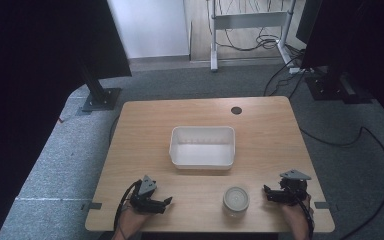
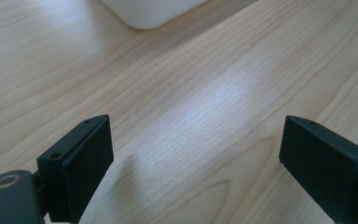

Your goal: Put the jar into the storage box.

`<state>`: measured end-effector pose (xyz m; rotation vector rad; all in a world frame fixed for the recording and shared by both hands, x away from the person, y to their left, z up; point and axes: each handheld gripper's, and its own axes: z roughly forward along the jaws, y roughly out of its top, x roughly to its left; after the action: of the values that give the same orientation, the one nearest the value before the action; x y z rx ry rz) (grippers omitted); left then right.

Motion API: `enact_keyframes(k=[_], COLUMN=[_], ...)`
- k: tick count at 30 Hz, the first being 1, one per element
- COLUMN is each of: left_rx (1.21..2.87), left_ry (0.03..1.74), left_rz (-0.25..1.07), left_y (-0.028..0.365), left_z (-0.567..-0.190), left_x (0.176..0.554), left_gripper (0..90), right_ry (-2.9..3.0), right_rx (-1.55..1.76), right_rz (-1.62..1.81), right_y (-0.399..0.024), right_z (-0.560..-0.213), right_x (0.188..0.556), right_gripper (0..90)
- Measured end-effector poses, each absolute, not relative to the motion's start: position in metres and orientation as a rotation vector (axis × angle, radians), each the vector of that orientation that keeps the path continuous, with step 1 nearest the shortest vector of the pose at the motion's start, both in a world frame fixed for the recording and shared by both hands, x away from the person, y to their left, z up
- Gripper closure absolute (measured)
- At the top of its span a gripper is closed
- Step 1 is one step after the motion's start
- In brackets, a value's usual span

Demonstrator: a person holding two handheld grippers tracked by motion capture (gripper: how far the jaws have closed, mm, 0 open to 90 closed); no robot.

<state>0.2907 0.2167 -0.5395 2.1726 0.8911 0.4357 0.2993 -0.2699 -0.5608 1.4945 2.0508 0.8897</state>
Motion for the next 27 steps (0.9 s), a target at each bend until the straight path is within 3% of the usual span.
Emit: enact_keyframes(k=[27], left_rx=[2.16], left_ry=[0.731], left_rz=[0.392], left_y=[0.187], left_z=[-0.519], left_x=[0.277], left_gripper=[8.3], right_ry=[2.051], right_rx=[1.494], right_rz=[0.89], right_y=[-0.27], right_z=[-0.561], right_x=[0.299], right_gripper=[3.9])
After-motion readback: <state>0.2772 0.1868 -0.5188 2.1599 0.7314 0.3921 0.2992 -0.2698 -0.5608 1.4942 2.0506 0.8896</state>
